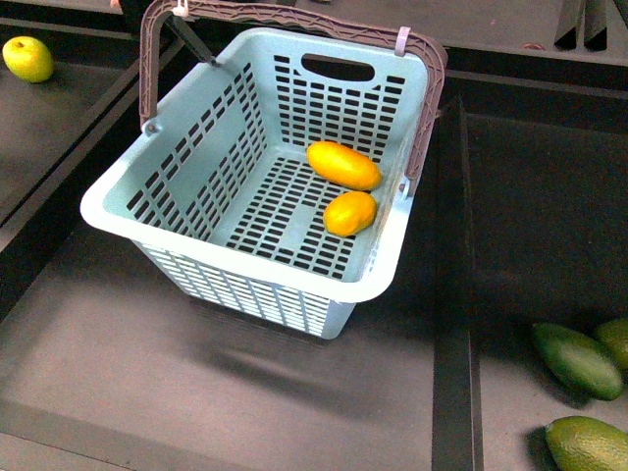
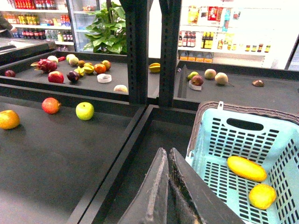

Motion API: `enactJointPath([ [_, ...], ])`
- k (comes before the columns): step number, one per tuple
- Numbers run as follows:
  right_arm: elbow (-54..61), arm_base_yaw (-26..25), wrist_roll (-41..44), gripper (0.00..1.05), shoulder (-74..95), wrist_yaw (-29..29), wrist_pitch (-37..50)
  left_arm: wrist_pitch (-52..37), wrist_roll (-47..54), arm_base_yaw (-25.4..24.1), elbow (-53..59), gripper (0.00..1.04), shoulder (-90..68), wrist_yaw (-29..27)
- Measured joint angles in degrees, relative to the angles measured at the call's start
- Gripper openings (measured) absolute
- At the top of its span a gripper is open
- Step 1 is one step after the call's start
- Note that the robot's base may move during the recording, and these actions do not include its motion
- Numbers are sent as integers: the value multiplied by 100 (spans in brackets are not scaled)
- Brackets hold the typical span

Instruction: Pick lemon and mango into basket

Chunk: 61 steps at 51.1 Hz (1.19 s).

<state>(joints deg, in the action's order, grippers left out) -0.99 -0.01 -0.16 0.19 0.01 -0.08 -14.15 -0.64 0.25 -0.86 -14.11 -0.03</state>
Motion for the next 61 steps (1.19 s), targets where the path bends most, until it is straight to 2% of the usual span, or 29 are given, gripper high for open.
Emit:
enactJointPath([
  [11, 0, 0, 0, 96, 0, -2, 0, 413, 0, 0, 0, 3, 411, 0],
  [15, 0, 0, 0, 96, 0, 2, 0, 1353, 0, 0, 0, 3, 1237, 0],
  [52, 0, 0, 0, 96, 0, -2, 0, 1408, -2, 0, -2, 4, 1375, -2],
  [58, 0, 0, 0, 96, 0, -2, 0, 1408, 0, 0, -2, 34, 1375, 0],
  [61, 0, 0, 0, 96, 0, -2, 0, 1408, 0, 0, -2, 45, 1375, 0],
])
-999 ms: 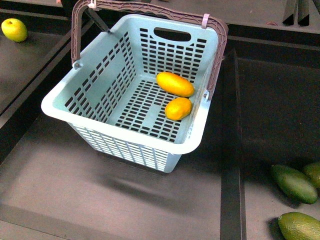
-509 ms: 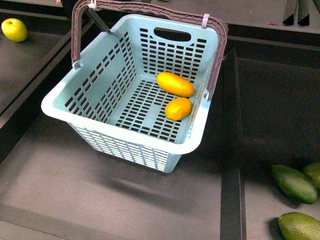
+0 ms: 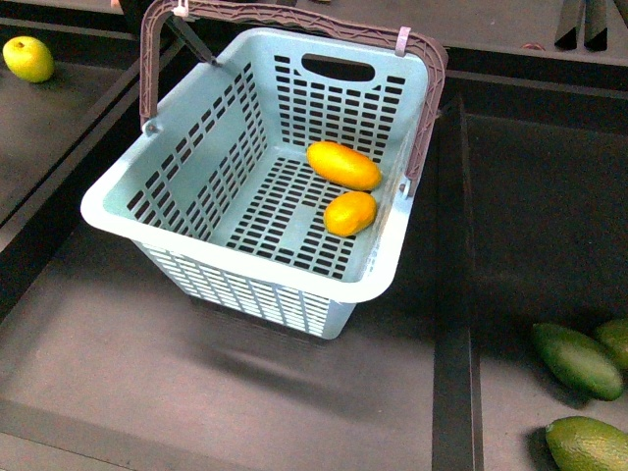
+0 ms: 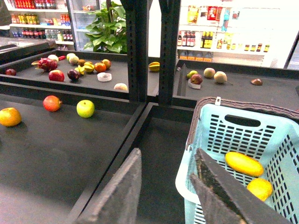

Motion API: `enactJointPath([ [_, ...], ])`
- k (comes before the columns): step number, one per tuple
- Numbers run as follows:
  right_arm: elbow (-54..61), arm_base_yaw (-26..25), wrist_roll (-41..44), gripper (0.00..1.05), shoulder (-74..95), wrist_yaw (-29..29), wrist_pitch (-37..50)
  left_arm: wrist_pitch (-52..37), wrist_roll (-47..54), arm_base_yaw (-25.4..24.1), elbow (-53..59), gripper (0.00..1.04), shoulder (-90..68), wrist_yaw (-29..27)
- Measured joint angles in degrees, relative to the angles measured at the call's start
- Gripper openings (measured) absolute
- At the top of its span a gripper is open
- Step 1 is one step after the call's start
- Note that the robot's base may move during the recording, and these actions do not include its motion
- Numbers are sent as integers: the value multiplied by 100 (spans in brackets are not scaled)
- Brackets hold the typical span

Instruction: Pick lemon and mango into basket

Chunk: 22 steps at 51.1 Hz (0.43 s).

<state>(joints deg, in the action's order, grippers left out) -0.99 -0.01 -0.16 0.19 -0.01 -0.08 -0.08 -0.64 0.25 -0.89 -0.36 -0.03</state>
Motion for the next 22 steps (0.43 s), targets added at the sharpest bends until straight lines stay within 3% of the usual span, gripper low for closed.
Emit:
enactJointPath([
  [14, 0, 0, 0, 96, 0, 0, 0, 0, 2, 0, 2, 99, 0, -2],
  [22, 0, 0, 0, 96, 0, 0, 0, 0, 13, 0, 2, 98, 0, -2],
])
